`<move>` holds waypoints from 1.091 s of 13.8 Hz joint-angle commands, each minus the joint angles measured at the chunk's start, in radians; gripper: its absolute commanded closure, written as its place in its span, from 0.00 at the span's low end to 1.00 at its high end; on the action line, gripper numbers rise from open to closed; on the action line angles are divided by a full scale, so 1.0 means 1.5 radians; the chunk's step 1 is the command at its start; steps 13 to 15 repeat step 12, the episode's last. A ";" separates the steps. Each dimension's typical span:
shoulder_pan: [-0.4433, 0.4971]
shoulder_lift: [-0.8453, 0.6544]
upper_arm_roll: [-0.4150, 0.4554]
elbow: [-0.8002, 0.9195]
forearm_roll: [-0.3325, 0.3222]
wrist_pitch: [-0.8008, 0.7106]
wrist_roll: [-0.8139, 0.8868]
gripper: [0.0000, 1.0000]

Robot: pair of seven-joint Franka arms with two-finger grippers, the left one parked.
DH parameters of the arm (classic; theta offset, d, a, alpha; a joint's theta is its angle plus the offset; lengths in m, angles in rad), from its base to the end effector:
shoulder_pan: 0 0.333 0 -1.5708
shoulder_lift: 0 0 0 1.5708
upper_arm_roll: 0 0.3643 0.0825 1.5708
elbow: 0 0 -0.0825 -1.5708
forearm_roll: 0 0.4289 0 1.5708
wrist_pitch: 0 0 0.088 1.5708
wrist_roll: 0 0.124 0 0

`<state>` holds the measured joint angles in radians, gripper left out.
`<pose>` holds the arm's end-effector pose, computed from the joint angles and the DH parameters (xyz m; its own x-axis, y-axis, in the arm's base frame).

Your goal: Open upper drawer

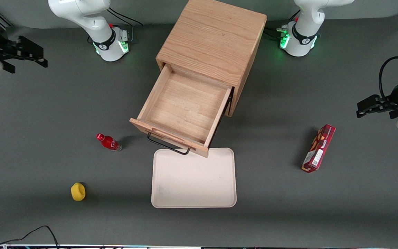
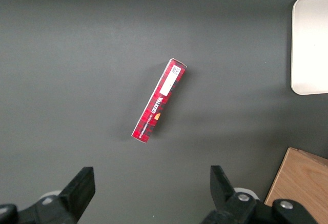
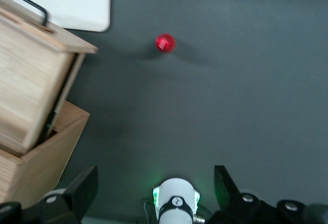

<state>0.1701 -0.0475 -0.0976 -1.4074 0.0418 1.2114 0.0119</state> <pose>0.5343 0.0432 0.7356 0.9861 0.0752 -0.1483 0.0695 -0.9966 -0.0437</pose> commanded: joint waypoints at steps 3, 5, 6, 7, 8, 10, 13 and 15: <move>0.009 -0.222 -0.031 -0.354 -0.059 0.177 0.019 0.00; 0.009 -0.200 -0.032 -0.328 -0.067 0.175 0.033 0.00; 0.009 -0.187 -0.034 -0.312 -0.066 0.173 0.068 0.00; 0.009 -0.184 -0.034 -0.309 -0.066 0.173 0.111 0.00; 0.009 -0.183 -0.034 -0.309 -0.066 0.173 0.117 0.00; 0.009 -0.173 -0.034 -0.299 -0.066 0.175 0.115 0.00; 0.009 -0.162 -0.041 -0.283 -0.066 0.174 0.114 0.00; 0.009 -0.162 -0.041 -0.283 -0.066 0.174 0.114 0.00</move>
